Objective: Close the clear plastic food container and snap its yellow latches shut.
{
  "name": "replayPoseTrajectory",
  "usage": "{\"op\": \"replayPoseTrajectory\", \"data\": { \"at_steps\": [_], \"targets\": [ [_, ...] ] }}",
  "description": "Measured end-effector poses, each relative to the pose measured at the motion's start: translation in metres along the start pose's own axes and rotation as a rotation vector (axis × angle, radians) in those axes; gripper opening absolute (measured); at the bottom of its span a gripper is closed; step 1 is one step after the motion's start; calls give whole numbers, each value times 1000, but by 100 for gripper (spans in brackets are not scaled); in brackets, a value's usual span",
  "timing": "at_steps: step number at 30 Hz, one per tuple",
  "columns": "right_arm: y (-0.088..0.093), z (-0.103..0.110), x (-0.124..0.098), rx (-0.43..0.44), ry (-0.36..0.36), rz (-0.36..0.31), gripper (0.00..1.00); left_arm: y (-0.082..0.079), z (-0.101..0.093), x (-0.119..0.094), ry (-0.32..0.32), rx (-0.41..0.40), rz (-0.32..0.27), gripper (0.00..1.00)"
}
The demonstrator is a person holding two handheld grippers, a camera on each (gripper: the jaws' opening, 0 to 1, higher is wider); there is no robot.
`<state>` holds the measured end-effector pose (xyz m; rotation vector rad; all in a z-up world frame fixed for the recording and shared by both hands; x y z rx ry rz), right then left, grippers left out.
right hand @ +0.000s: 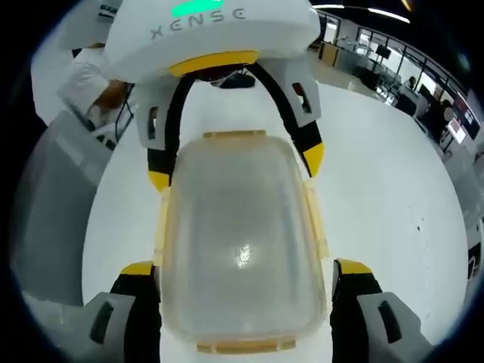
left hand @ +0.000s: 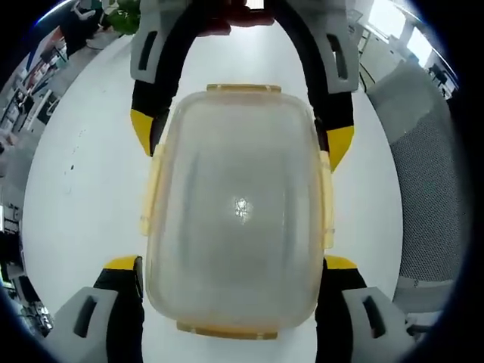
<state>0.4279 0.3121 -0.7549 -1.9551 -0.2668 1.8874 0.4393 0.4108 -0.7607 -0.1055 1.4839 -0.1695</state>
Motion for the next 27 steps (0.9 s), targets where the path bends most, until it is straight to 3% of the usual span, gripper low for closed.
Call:
{"op": "replayPoseTrajectory", "data": {
  "at_steps": [12,14,27],
  "targets": [
    [-4,0,-4,-6,20,-30,99,1,1,-4,1,-9,-30,99],
    [-5,-1,-5,1,24,-44,99,-1,1,-5,0,-39,-74,99],
    [-13,3,-10,78,60,-170,96,-2,1,-15,-52,-112,-214,99]
  ]
}}
Point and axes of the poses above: the point that each gripper's makers call its tool centre point, and the gripper's own axes: x roughly forward along the fingers, z roughly to its left, y roughly out of its underside, the point moved 6 cm from there along -x, roughly backward along the fingers, and after that the axes turned 7 degrees about z, right-handed, at the moved point
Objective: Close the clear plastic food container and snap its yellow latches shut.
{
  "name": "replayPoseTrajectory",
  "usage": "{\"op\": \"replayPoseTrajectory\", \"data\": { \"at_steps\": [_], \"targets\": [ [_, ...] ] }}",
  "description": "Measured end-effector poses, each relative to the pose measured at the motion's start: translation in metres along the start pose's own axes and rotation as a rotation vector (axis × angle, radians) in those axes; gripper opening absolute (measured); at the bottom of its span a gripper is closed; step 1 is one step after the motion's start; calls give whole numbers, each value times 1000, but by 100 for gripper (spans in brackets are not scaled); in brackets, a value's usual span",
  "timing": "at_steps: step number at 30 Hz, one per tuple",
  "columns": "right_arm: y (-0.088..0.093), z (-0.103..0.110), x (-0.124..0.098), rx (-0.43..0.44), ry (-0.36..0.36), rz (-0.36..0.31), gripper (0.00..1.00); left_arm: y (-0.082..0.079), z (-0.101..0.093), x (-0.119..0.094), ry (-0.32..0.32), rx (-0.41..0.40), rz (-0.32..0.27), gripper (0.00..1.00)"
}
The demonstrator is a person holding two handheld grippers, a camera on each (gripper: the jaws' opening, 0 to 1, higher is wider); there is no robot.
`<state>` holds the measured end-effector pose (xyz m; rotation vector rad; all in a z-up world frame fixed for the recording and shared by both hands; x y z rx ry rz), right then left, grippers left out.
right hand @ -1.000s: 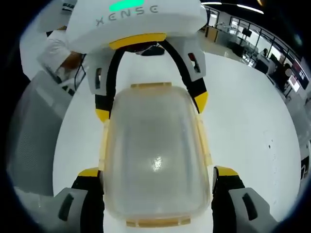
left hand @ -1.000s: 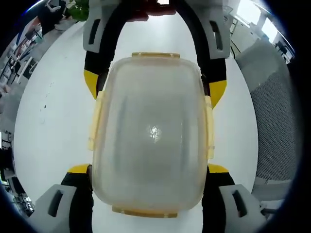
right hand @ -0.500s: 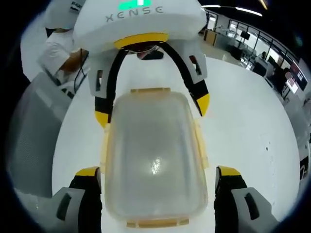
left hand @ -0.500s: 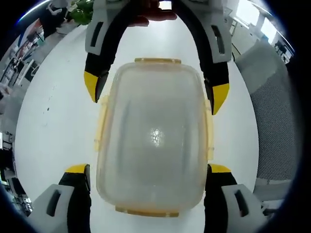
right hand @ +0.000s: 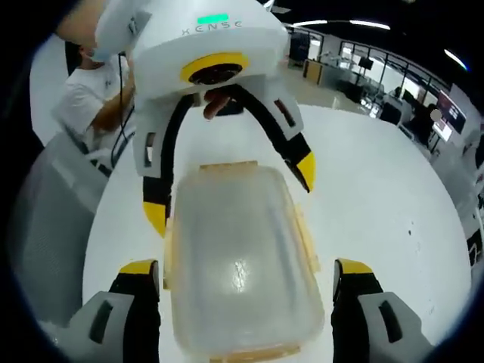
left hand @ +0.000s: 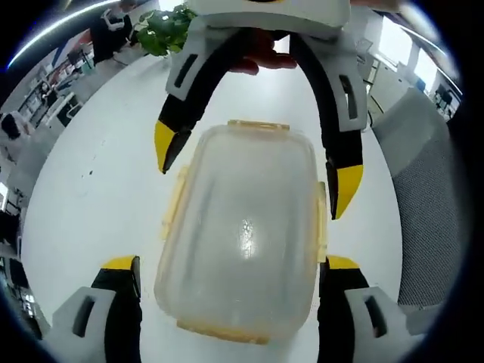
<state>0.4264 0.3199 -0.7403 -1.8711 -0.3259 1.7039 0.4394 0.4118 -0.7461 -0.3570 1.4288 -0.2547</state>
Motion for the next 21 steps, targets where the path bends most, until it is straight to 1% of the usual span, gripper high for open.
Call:
{"op": "replayPoseTrajectory", "data": {
  "at_steps": [1,3,4,6,7,8,9,10,11,12,13,14,16,18,21],
  "targets": [
    [-1,-1,-1,20,12,-40,96,-1,0,-1,-6,-15,-29,99],
    [0,0,-3,39,24,-55,96,-2,-2,-1,-3,-27,-59,99],
    [-1,0,-4,50,37,-85,96,-3,-1,-2,-11,-33,-76,99],
    [-2,0,-6,79,53,-118,98,-2,-2,-2,-23,-57,-100,99],
    [-2,0,-6,106,71,-133,99,-3,-4,-3,-28,-74,-125,99],
    [-3,1,-6,119,66,-158,99,-4,-4,-4,-31,-80,-147,99],
    [-3,2,-7,134,76,-185,99,-5,-4,-4,-38,-92,-174,99],
    [1,3,-8,119,82,-164,99,-1,-4,-4,-44,-81,-158,99],
    [2,6,-7,141,83,-193,99,-1,-6,-3,-44,-89,-174,99],
    [4,8,-7,154,85,-201,99,1,-7,-2,-48,-90,-194,99],
    [4,10,-6,161,86,-225,98,2,-7,-1,-47,-94,-200,99],
    [6,12,-7,164,105,-240,98,4,-8,-1,-51,-97,-220,99],
    [9,16,-7,191,114,-269,98,5,-10,-3,-58,-92,-243,99],
    [10,16,-9,195,144,-295,98,3,-12,-6,-80,-72,-282,98],
    [12,19,-10,191,161,-318,97,5,-13,-6,-88,-90,-298,98]
  ]
}}
Point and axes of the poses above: the point that each gripper's makers call its tool centre point, and the gripper's own axes: x roughly forward along the fingers, z roughly to its left, y roughly out of its underside, the point moved 6 cm from there along -x, roughly backward along the fingers, and after that the axes turned 7 degrees about z, right-handed, at the moved point
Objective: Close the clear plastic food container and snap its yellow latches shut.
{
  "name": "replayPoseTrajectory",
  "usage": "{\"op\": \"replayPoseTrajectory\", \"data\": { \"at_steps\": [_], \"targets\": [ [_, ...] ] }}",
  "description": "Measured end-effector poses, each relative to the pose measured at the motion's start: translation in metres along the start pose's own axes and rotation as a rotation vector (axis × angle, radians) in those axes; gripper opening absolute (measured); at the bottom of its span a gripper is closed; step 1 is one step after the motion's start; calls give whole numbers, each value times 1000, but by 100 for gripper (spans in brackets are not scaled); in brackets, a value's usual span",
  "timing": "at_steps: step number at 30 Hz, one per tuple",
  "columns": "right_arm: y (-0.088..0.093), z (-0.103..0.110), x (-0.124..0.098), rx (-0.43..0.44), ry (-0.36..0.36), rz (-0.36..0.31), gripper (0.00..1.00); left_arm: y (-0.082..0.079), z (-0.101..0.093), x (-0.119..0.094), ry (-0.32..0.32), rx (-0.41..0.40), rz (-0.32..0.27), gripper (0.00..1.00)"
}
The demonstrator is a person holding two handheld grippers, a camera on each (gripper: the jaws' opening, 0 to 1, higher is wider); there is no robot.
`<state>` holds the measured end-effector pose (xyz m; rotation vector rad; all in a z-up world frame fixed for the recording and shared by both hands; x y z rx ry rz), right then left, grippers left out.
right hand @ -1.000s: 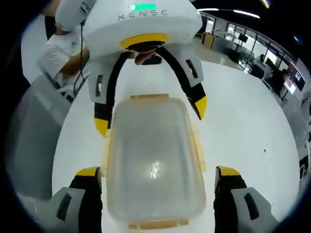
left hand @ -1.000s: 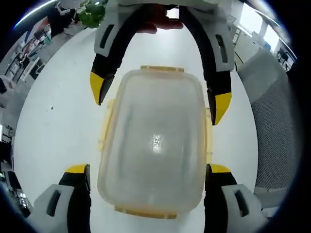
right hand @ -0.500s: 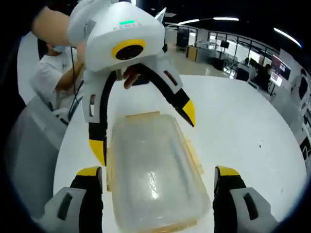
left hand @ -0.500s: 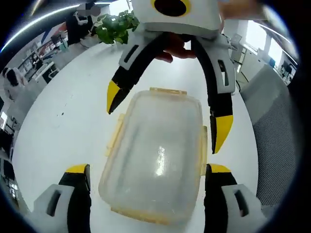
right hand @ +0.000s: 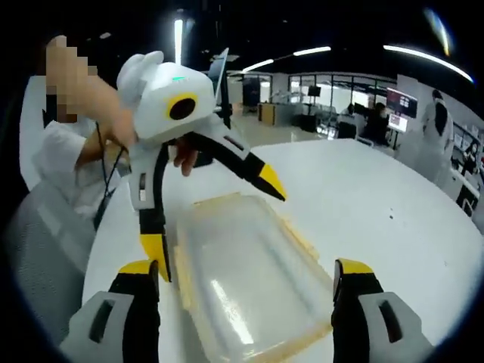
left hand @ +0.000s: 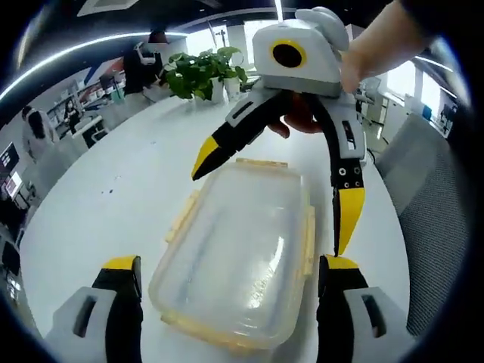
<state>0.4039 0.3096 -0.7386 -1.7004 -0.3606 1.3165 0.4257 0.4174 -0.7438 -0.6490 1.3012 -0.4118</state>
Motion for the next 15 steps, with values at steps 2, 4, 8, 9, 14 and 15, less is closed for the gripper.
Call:
{"op": "replayPoseTrajectory", "data": {
  "at_steps": [2,4,8,9,14,15],
  "targets": [
    [1,0,-2,12,9,-14,96,-1,0,0,-12,-8,-27,98],
    [-1,-3,-5,29,27,-35,95,-1,-1,0,-18,-24,-42,98],
    [-6,-8,-10,75,63,-91,93,-2,-1,-4,-32,-85,-110,99],
    [-7,-9,-11,85,70,-103,93,-1,0,-5,-35,-99,-116,98],
    [-11,-8,-15,102,85,-134,91,0,4,-15,-68,-154,-176,96],
    [-11,-8,-15,117,85,-140,91,2,4,-15,-65,-172,-178,96]
  ]
}}
Point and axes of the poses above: the point that each gripper's makers call its tool centre point, and the gripper's own axes: x roughly forward along the fingers, z roughly to its left, y roughly out of its underside, the point moved 6 cm from there along -x, roughly backward along the fingers, and after that the axes turned 7 degrees about z, right-handed, at the moved point
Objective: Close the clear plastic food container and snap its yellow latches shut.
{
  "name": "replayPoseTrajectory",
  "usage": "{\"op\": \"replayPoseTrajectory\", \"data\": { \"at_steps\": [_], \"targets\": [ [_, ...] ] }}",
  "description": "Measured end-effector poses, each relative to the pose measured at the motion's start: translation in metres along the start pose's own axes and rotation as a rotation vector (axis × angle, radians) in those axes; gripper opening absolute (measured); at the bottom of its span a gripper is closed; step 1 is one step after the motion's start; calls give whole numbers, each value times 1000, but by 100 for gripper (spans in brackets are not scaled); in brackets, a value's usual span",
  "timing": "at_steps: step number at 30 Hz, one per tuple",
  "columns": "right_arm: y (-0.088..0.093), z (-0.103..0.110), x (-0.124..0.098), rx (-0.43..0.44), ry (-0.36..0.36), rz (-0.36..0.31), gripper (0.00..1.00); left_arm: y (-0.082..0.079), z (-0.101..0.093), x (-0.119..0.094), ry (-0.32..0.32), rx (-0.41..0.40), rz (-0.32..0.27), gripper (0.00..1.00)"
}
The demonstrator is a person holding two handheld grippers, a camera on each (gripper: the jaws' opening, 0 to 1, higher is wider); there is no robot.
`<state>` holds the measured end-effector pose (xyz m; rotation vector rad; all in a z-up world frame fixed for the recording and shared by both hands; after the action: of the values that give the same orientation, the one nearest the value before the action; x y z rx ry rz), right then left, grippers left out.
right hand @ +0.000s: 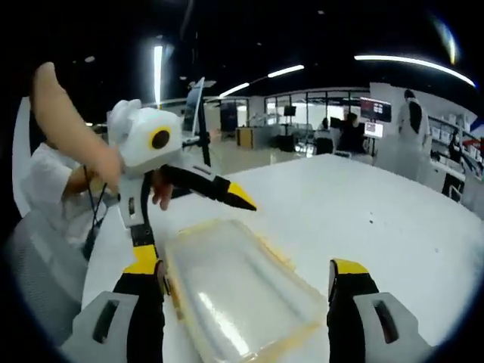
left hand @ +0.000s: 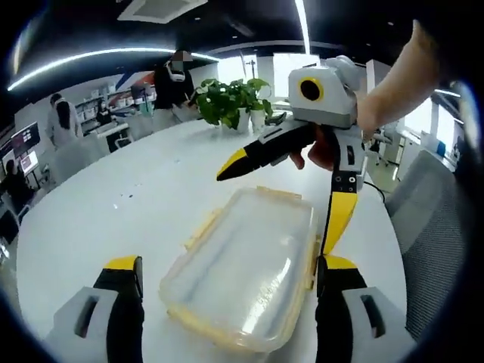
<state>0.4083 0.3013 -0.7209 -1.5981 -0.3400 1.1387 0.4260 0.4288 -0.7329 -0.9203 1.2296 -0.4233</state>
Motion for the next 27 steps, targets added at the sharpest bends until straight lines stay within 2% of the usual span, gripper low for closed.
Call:
{"op": "replayPoseTrajectory", "data": {
  "at_steps": [7,14,16,19,27],
  "targets": [
    [-1,-1,-2,58,21,-26,89,6,-5,-3,1,-38,-5,97],
    [0,3,-1,52,27,-32,89,4,-7,-6,-14,-70,-52,98],
    [-2,4,-1,48,38,-38,89,1,-5,-8,-32,-79,-90,99],
    [-5,4,-2,52,51,-57,89,0,-3,-9,-45,-91,-109,99],
    [-4,4,-2,65,85,-79,90,2,-3,-10,-61,-114,-120,97]
  ]
}}
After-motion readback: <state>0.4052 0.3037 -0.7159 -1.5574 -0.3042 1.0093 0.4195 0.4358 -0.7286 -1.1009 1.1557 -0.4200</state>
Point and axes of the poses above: the point that each gripper's makers call its tool centre point, and the gripper's own axes: x roughly forward along the fingers, z roughly to its left, y roughly out of its underside, the point moved 6 cm from there along -x, roughly backward along the fingers, and after that the axes turned 7 degrees about z, right-handed, at the moved point
